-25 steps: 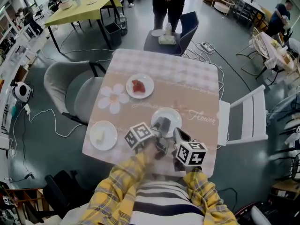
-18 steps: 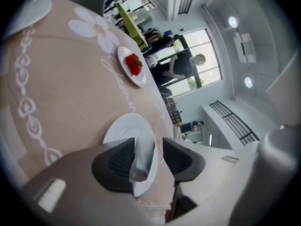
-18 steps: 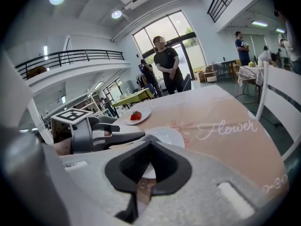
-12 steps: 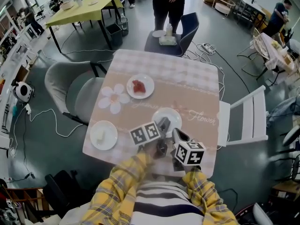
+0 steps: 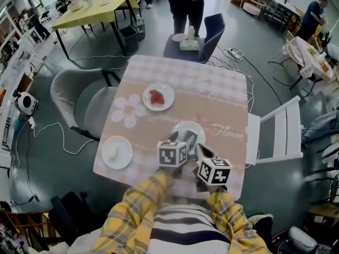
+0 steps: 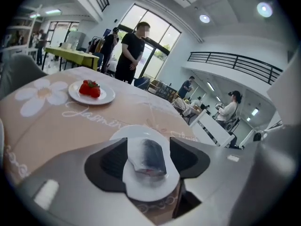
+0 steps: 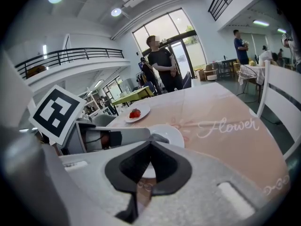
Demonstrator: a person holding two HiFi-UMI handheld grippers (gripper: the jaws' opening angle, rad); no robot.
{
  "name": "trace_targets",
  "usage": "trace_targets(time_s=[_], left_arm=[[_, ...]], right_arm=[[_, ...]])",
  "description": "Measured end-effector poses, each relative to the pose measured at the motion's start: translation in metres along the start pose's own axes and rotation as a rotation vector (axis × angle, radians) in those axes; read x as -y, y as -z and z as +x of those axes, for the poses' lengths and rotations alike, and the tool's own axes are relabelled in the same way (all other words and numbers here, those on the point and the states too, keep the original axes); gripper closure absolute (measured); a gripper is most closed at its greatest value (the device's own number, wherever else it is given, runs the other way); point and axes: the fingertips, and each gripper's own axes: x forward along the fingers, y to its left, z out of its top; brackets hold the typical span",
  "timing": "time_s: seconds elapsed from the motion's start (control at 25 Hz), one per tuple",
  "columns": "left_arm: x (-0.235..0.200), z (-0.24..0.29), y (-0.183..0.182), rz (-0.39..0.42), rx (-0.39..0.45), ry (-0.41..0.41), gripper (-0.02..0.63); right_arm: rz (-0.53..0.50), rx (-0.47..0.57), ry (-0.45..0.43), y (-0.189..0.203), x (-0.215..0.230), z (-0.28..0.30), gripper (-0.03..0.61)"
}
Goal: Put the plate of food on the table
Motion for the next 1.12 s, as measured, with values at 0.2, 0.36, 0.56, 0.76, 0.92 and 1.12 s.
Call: trace_targets(time_s=[0.2,0.36,0.56,0.76,0.92,1.12], left_arm=[[0.003,-0.007,-0.011,0.026,0.057,0.013,0.473],[0.009,-0.021,-0.019,0.032,0.136,0.035,0.585],[0.029,-0.036,-0.028,0.012,0.21,0.114,0.614],[0.059,-0.059,-0.037,0.076,0.293,0.203,0.614],[0.069,-0.074,-0.031,0.114,0.322,0.218,0.614],[0.07,-0.09,-0.012,0.103,0.329,0.213,0.614]], right_arm=[[0.002,0.001,0.003,-0.001,0.002,0.002,0.582],[0.004,0.0,0.004,0.001,0.002,0.0,0.581],[0.0,0.015,-0.003,0.001,0.003,-0.006,0.581],[-0.023,0.061,-0.021,-0.009,-0.001,-0.018,0.581],[-0.035,0.076,-0.036,-0.007,-0.007,-0.027,0.581],[-0.046,0.074,-0.044,0.007,-0.012,-0.041,0.581]])
